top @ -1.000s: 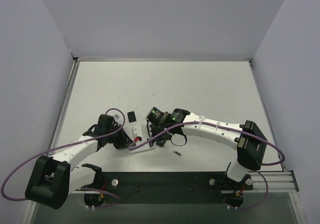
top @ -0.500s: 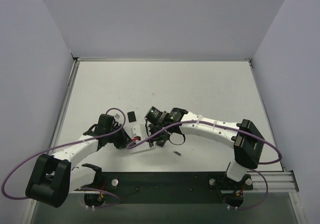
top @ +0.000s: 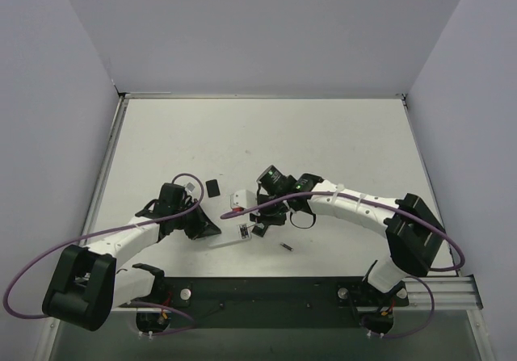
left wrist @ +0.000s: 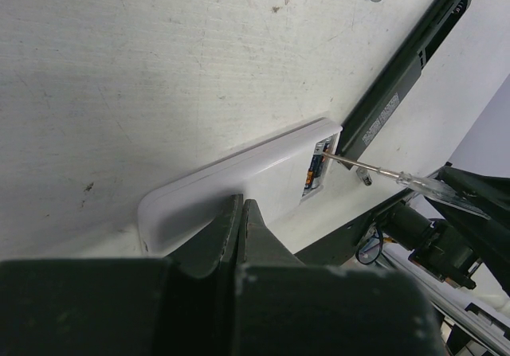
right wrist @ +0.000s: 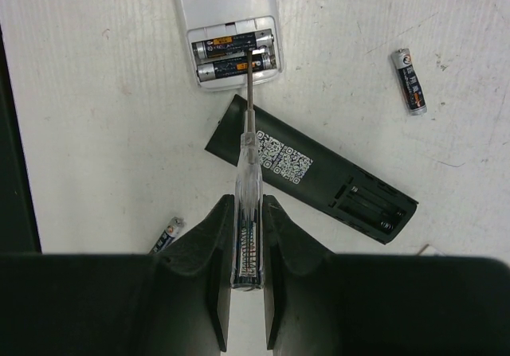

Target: Unload the batteries from the remote control

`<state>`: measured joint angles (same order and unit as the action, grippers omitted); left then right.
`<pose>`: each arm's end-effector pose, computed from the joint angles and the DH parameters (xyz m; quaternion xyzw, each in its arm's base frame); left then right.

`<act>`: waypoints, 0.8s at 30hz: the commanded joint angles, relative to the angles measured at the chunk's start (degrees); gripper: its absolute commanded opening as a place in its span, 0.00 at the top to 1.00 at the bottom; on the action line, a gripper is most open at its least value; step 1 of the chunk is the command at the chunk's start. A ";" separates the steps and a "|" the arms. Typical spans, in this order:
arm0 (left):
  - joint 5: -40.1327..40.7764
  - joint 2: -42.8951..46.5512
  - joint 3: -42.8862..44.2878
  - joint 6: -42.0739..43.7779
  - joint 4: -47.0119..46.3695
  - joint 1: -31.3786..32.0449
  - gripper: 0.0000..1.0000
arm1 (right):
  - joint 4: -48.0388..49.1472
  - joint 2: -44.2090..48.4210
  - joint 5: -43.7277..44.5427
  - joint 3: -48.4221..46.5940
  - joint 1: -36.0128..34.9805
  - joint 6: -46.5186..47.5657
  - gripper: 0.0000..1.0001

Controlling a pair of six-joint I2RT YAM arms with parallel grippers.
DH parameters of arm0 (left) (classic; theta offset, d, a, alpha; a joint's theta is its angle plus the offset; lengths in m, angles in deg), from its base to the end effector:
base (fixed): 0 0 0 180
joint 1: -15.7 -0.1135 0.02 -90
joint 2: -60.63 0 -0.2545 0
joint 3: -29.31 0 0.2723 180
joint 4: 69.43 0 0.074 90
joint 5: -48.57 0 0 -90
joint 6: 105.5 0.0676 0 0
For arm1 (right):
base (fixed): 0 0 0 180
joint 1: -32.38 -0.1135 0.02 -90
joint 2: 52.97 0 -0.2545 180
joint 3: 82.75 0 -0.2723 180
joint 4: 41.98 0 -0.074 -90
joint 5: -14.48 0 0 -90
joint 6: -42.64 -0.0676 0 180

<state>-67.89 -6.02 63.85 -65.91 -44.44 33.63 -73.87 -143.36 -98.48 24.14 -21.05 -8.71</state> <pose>0.2027 -0.0973 0.0895 -0.1989 0.9145 -0.3364 0.1048 0.1998 0.3135 0.1840 -0.7093 0.5876 0.2289 0.3150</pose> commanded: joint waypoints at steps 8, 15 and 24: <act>5.01 -2.25 0.08 1.72 2.95 0.44 1.00 | 8.08 1.18 -6.48 7.47 2.54 -5.52 1.00; 5.19 -3.22 0.35 1.63 2.60 0.70 1.00 | 10.10 1.53 -7.01 8.79 4.03 -7.36 1.00; 6.06 -3.57 0.35 1.90 2.43 0.79 1.00 | 15.89 4.25 -8.49 11.07 7.90 -11.67 1.00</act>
<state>-67.86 -7.99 64.92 -66.11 -45.14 34.09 -64.32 -141.42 -104.10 33.25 -15.47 -17.32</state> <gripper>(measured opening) 0.022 0.118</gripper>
